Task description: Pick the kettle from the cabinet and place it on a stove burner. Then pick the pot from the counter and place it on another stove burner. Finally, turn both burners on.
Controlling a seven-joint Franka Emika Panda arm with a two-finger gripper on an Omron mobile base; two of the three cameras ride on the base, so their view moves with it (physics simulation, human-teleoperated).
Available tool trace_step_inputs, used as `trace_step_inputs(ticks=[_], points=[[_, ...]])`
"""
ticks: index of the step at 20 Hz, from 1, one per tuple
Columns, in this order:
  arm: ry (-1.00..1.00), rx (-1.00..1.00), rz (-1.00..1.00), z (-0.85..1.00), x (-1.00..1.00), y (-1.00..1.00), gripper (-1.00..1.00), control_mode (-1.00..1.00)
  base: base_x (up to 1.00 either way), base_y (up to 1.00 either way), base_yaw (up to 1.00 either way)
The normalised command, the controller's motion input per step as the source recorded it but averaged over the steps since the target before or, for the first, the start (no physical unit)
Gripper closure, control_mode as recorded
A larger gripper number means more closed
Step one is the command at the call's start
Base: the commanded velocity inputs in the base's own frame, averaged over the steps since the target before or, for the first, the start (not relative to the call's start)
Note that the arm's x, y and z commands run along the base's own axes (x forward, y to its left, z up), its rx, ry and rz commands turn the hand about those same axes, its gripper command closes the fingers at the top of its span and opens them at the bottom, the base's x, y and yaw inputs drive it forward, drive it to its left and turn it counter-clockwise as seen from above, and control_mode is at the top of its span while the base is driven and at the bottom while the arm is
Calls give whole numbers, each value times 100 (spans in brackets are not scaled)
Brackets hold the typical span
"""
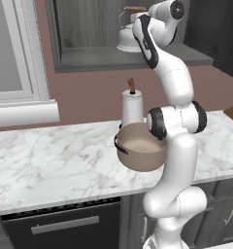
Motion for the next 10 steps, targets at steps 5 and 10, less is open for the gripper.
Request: trace_step_inputs(ticks=[5,10], points=[[-6,0,0,-11,-45,0,100,-100,0,0,0],[-8,0,0,-6,-55,0,100,-100,0,0,0]])
